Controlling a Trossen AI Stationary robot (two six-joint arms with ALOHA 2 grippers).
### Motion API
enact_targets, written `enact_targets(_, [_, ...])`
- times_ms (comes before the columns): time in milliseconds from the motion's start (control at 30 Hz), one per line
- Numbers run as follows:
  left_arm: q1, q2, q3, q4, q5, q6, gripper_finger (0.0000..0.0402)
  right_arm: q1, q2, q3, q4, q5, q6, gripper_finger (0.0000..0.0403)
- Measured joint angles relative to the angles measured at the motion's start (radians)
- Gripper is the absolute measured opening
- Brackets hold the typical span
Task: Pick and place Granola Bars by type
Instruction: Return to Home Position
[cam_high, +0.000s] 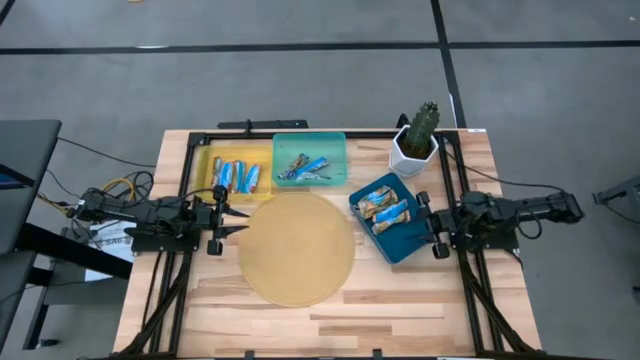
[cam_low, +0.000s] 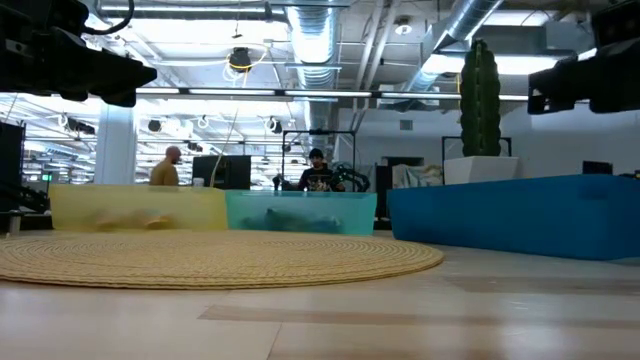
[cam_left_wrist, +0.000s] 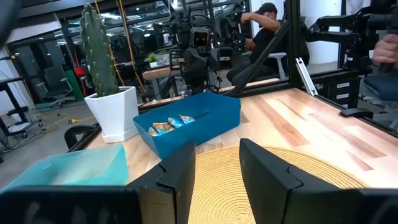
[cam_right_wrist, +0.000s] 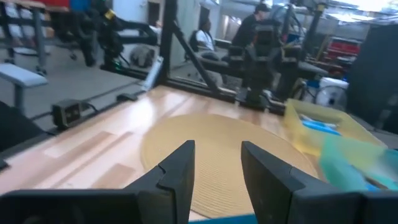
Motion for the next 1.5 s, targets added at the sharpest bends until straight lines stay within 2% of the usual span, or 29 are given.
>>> enact_targets(333, [0.000, 0.000, 0.000, 0.000, 0.000, 0.006, 0.0119, -0.065, 0.016, 0.000, -0.001, 0.001, -0.012, 0.0124])
enact_targets(500, [0.000, 0.000, 0.000, 0.000, 0.000, -0.001, 0.0119, -0.083, 0.016, 0.000, -0.007, 0.034, -0.008, 0.0124])
enact_targets(800, [0.000, 0.000, 0.000, 0.000, 0.000, 0.000, 0.0119, -0.092, 0.016, 0.000, -0.010, 0.052, 0.176, 0.0124])
enact_targets(1500, [0.000, 0.000, 0.000, 0.000, 0.000, -0.001, 0.0119, -0.091, 0.016, 0.000, -0.010, 0.051, 0.179, 0.0124])
